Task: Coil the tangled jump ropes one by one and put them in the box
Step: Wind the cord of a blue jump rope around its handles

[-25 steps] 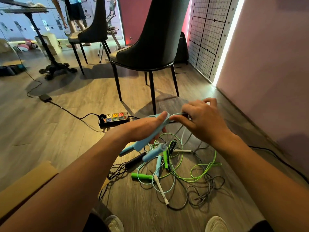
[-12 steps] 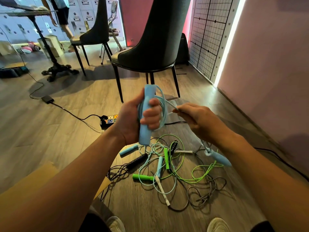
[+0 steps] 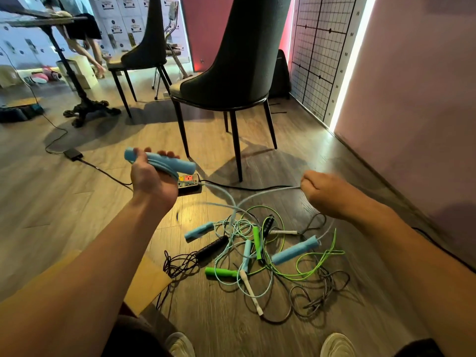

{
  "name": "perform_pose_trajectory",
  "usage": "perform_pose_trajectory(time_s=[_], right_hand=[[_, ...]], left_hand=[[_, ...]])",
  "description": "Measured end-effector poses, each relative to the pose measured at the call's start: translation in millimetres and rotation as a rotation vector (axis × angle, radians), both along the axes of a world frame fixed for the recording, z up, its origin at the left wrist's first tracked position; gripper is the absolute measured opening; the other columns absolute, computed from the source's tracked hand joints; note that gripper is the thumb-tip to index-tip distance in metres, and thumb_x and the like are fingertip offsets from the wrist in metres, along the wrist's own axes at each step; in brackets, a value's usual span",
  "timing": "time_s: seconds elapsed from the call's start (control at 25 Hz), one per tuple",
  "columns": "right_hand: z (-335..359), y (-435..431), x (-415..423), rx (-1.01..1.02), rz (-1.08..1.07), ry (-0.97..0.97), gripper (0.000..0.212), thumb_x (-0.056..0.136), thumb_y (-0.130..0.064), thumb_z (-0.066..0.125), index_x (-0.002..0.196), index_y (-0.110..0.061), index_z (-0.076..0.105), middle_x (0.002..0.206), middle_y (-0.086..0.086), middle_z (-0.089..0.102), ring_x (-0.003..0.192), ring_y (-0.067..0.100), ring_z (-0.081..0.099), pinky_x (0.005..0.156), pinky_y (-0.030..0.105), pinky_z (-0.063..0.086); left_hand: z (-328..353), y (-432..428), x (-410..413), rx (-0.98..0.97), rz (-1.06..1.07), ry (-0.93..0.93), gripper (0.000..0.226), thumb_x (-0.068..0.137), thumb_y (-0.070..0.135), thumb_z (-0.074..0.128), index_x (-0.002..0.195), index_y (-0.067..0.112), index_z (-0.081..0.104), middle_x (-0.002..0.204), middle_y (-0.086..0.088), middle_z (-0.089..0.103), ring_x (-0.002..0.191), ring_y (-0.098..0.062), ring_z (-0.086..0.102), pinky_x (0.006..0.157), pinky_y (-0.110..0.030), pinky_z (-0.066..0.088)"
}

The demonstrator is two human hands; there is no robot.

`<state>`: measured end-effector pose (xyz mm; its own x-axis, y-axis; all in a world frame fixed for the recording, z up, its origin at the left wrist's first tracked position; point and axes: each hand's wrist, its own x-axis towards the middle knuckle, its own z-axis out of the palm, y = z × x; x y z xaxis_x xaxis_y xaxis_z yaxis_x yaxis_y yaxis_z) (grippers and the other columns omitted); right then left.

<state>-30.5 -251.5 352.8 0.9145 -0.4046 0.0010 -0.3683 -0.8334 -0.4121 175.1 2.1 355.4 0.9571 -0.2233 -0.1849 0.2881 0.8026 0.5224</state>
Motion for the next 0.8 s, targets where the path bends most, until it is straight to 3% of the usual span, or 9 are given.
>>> perform_pose_trajectory(time_s=[0.12,0.24,0.32,0.36,0.48,0.52,0.64,0.72,0.8], right_hand=[[2.3,6.0,-3.1,-0.010,-0.064,0.185,0.039,0.104,-0.030,0.033,0.077,-0.010,0.053,0.087,0.008,0.059,0.090,0.032,0.054,0.070,0.034,0.040],[-1.8,11.5,-1.2,-0.061,-0.164,0.324,0.064,0.102,-0.055,0.030,0.096,-0.004,0.068,0.105,0.016,0.066,0.100,0.033,0.060,0.083,0.035,0.047],[-6.1,20.2,6.6,-0.044,-0.062,0.196,0.055,0.099,-0.058,0.041,0.104,-0.011,0.070,0.112,0.013,0.067,0.103,0.029,0.061,0.087,0.034,0.048],[-5.4,29.5,10.9,0.032,0.008,0.062,0.048,0.097,-0.056,0.048,0.122,-0.018,0.065,0.126,0.009,0.062,0.114,0.026,0.058,0.096,0.035,0.047],[2.8,60.5,22.6,0.263,0.165,-0.321,0.077,0.091,-0.049,0.063,0.154,-0.029,0.023,0.154,0.003,0.038,0.135,0.017,0.043,0.109,0.037,0.036],[2.5,66.2,26.3,0.323,0.201,-0.372,0.075,0.092,-0.045,0.064,0.153,-0.030,0.023,0.151,0.004,0.042,0.133,0.017,0.045,0.110,0.039,0.039],[-2.3,67.9,32.6,0.528,0.277,-0.365,0.037,0.099,-0.034,0.056,0.134,-0.027,0.047,0.117,0.006,0.065,0.106,0.018,0.065,0.095,0.048,0.053],[-1.4,63.8,32.9,0.663,0.258,-0.383,0.018,0.103,-0.021,0.050,0.120,-0.019,0.055,0.090,0.010,0.064,0.079,0.017,0.068,0.083,0.046,0.058],[-2.1,64.2,32.1,0.747,0.256,-0.362,0.019,0.106,-0.018,0.042,0.104,-0.017,0.060,0.069,0.006,0.053,0.057,0.015,0.059,0.063,0.038,0.055]], left_hand=[[2.7,-4.4,-9.2,-0.010,-0.147,-0.057,0.022,0.103,0.036,0.044,0.094,0.016,0.049,0.069,0.001,0.050,0.056,-0.010,0.051,0.067,-0.025,0.050],[11.9,-13.6,-28.5,0.017,-0.447,-0.155,0.029,0.102,0.041,0.041,0.091,0.018,0.053,0.067,0.007,0.043,0.049,-0.003,0.042,0.053,-0.017,0.044],[18.4,-22.1,-42.7,0.032,-0.671,-0.244,0.033,0.101,0.046,0.038,0.089,0.019,0.053,0.064,0.010,0.040,0.045,-0.001,0.039,0.048,-0.015,0.040],[20.4,-27.6,-50.3,0.018,-0.780,-0.271,0.034,0.100,0.047,0.038,0.089,0.018,0.052,0.062,0.010,0.040,0.043,0.000,0.039,0.046,-0.015,0.039],[23.2,-44.5,-71.7,0.015,-1.008,-0.305,0.033,0.099,0.046,0.038,0.089,0.017,0.052,0.058,0.009,0.042,0.040,0.000,0.040,0.043,-0.016,0.038],[23.4,-47.4,-75.3,0.019,-1.041,-0.301,0.034,0.099,0.046,0.038,0.089,0.017,0.052,0.058,0.009,0.042,0.039,-0.001,0.041,0.042,-0.016,0.038],[24.0,-44.5,-73.5,-0.033,-1.098,-0.280,0.037,0.101,0.046,0.035,0.089,0.016,0.052,0.057,0.009,0.044,0.039,-0.002,0.043,0.043,-0.016,0.037],[24.1,-40.9,-70.3,-0.070,-1.096,-0.256,0.037,0.102,0.046,0.035,0.090,0.016,0.053,0.058,0.008,0.045,0.040,-0.002,0.044,0.045,-0.016,0.037],[25.6,-41.0,-72.1,-0.192,-1.028,-0.193,0.036,0.103,0.044,0.034,0.093,0.015,0.053,0.065,0.006,0.046,0.047,-0.004,0.047,0.052,-0.018,0.042]])
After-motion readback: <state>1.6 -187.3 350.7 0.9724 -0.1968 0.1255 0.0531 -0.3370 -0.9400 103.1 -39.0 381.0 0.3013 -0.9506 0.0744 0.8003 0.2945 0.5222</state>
